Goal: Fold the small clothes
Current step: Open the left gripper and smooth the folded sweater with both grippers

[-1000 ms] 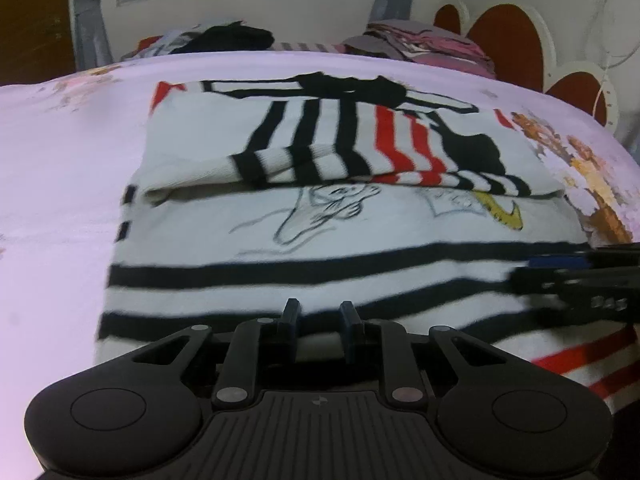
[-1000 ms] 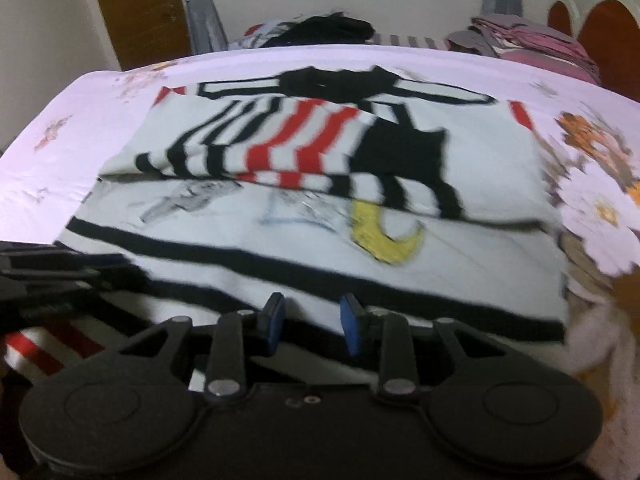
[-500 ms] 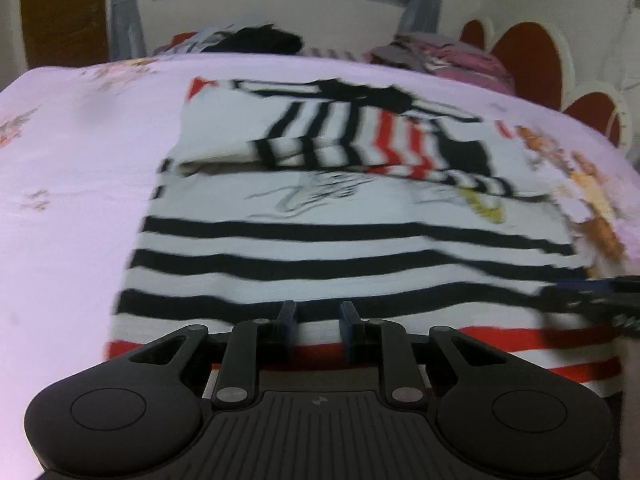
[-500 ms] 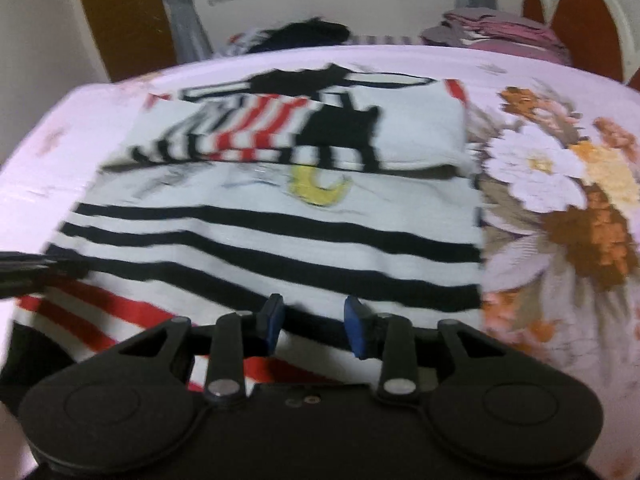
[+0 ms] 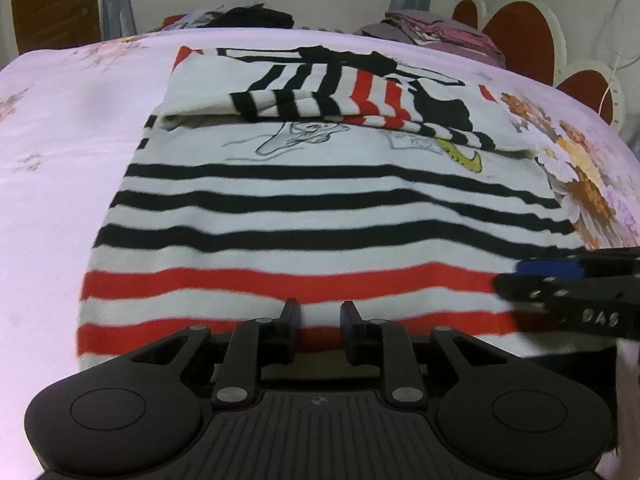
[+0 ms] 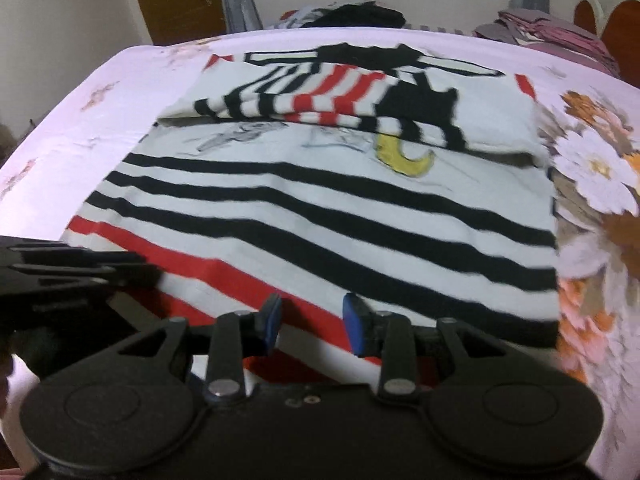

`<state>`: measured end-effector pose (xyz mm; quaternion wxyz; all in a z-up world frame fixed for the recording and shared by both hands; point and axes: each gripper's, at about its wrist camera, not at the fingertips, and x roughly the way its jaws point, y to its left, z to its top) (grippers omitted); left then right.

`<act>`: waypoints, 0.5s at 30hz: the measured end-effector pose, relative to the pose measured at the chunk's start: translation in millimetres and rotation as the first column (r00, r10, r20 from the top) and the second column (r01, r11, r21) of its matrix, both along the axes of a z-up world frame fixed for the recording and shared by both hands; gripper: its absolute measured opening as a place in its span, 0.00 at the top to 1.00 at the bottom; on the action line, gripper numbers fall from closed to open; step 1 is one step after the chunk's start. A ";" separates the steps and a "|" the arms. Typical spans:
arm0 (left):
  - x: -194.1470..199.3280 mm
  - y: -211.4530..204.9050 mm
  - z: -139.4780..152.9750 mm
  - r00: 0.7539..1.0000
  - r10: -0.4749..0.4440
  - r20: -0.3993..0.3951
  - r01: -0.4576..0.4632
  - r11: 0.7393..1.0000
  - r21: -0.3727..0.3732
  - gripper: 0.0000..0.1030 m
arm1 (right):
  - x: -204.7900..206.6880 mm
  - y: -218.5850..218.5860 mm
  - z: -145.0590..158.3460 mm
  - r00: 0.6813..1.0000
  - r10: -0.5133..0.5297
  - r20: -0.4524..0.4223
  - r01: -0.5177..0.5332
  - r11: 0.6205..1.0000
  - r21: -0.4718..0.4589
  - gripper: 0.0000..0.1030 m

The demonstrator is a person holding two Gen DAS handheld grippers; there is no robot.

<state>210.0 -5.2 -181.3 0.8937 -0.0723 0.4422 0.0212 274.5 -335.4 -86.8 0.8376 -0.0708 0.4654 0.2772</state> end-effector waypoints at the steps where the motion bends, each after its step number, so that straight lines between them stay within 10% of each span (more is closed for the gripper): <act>1: -2.2 2.8 0.3 1.000 0.004 -0.005 -0.004 1.000 -0.007 0.78 | -0.7 -4.9 -0.1 1.000 -0.010 0.001 0.010 1.000 -0.007 0.68; 15: -22.0 14.8 6.9 0.999 -0.031 -0.018 0.031 0.999 -0.034 0.74 | -53.2 -0.4 20.1 0.989 -0.146 0.020 0.146 0.989 0.019 0.59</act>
